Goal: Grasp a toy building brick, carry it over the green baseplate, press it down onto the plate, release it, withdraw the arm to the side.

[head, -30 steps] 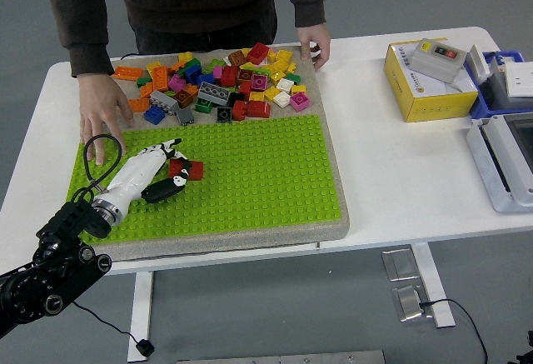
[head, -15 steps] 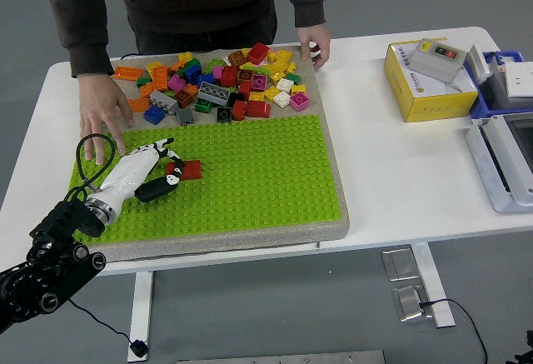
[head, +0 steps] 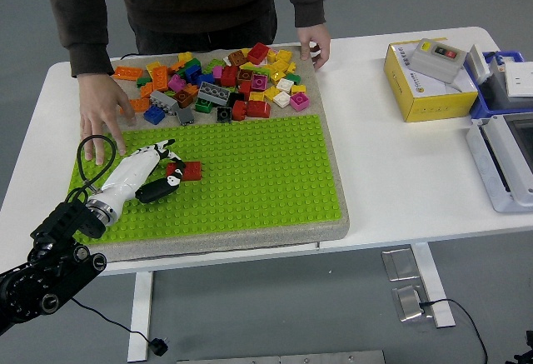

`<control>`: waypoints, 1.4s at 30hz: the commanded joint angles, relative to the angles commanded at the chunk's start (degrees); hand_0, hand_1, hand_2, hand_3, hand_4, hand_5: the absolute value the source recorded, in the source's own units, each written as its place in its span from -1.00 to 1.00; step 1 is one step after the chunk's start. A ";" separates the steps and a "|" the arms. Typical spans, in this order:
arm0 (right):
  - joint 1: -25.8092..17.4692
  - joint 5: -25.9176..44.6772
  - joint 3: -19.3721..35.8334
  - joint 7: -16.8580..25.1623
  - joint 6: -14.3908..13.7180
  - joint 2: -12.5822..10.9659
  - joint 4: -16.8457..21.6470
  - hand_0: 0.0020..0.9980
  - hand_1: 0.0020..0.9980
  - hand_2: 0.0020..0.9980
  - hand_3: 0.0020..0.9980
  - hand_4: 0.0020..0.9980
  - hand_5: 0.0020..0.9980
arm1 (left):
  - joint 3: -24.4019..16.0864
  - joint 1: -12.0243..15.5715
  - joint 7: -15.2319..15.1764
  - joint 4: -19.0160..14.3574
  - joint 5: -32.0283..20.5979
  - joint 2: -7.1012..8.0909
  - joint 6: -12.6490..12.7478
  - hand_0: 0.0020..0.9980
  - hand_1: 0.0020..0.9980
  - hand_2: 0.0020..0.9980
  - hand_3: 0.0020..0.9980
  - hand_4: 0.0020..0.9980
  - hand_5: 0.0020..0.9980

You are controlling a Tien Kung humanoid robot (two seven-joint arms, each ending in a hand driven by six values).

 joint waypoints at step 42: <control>-0.39 -0.43 0.62 -0.29 0.36 -0.25 -0.07 0.33 0.20 0.14 0.40 0.00 0.89 | 2.24 -0.49 0.21 -4.10 4.20 2.65 2.43 0.97 0.94 0.96 0.24 -0.33 0.44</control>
